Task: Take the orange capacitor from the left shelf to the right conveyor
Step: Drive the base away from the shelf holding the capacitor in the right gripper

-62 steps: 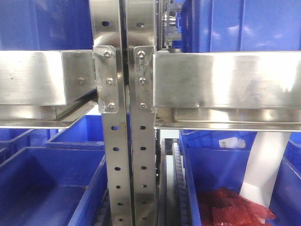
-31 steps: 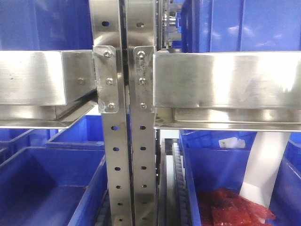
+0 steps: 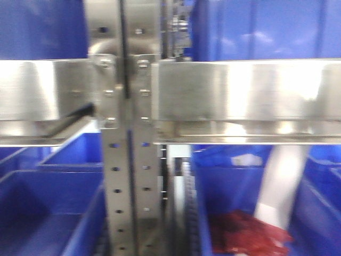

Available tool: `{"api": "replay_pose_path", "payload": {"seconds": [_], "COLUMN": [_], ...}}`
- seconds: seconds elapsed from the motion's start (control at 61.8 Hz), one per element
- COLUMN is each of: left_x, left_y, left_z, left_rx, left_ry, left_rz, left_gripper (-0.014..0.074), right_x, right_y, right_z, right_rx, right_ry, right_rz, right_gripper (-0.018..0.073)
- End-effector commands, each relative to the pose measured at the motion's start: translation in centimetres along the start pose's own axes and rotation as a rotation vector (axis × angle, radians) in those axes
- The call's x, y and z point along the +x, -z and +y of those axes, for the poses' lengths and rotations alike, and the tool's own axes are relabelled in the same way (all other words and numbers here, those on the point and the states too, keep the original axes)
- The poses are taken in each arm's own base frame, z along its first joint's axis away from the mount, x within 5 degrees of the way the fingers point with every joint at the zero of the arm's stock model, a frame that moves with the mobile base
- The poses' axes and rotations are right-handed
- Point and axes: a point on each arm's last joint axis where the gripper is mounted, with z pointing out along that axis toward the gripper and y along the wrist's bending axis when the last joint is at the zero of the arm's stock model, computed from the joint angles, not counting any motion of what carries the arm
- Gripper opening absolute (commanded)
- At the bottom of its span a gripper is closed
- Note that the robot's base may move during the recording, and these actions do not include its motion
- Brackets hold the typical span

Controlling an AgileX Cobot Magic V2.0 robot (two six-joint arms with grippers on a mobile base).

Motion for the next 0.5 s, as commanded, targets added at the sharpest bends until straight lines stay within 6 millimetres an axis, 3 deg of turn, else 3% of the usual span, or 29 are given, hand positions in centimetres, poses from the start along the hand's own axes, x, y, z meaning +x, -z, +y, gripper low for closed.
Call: {"api": "replay_pose_path", "payload": {"seconds": [0.0, 0.485], "left_x": [-0.99, -0.99], "left_y": [0.16, 0.16], "left_z": [-0.01, -0.01], "left_rx": [0.003, 0.003], "left_ry": [0.005, 0.005], "left_rz": [-0.102, -0.102], "left_gripper": [-0.0127, -0.0127], "right_x": [-1.65, -1.65], "right_y": [0.27, 0.27], "right_z": [0.14, 0.14], "right_rx": [-0.013, -0.013], "right_ry": [0.006, 0.006], "right_rz": [-0.101, -0.101], "right_gripper": [0.0146, 0.0146]}}
